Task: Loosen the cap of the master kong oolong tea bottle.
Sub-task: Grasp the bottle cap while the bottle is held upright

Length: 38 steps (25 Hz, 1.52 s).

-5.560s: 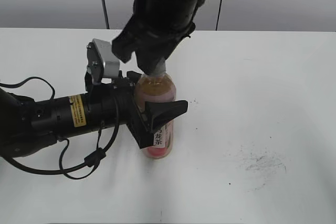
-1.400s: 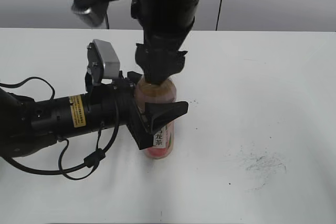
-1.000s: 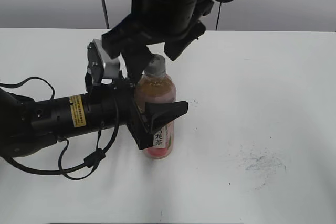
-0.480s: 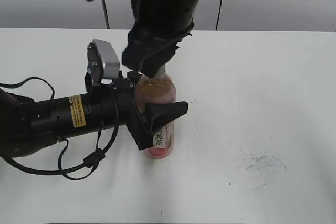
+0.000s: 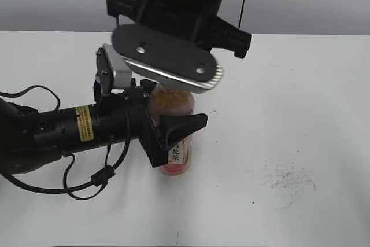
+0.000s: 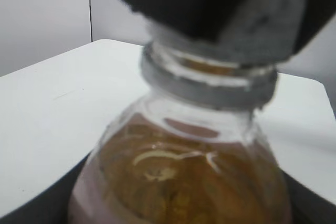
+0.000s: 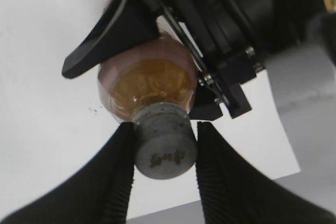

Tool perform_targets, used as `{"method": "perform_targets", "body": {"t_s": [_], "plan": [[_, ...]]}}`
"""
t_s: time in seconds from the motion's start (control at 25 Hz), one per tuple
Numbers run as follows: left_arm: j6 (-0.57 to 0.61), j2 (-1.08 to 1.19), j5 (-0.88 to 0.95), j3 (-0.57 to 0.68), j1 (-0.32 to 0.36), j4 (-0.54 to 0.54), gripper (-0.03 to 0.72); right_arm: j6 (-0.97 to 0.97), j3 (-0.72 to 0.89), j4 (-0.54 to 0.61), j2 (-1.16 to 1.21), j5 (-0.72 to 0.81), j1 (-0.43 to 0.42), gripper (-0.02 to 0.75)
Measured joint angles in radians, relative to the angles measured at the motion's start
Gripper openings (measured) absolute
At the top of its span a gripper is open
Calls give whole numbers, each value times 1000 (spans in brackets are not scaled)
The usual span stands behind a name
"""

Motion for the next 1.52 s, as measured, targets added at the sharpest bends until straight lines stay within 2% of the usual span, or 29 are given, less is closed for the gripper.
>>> {"method": "perform_targets", "body": {"t_s": [0.04,0.12,0.2,0.28,0.32,0.4,0.44,0.48,0.68,1.0,1.12,1.32,1.52], "plan": [[-1,0,0,0,0,0,446,-134,0,0,0,0,0,268],[-2,0,-1,0,0,0,446,-285,-5,6,0,1,0,268],[-2,0,-1,0,0,2,446,-315,-5,-1,0,5,0,268],[-3,0,-2,0,0,3,446,-163,-7,6,0,7,0,300],[-9,0,-1,0,0,-4,446,-32,-8,23,0,4,2,364],[-12,0,2,0,0,-9,446,266,-9,27,0,0,14,543],[-14,0,4,0,0,-11,446,393,-9,20,0,-3,14,592],[-14,0,4,0,0,-11,446,529,-9,6,0,-7,16,605],[-14,0,3,0,0,-11,446,1235,-9,-47,-6,-10,12,585],[-14,0,4,-1,0,-14,446,1987,-5,-58,-24,-11,8,585],[-14,0,4,-1,0,-16,446,2088,5,-26,-24,-11,8,585],[-15,0,4,-1,0,-18,446,2114,15,-9,-24,-11,8,574],[-15,0,5,-1,0,-18,446,2116,71,-24,-24,-11,8,470]]}}
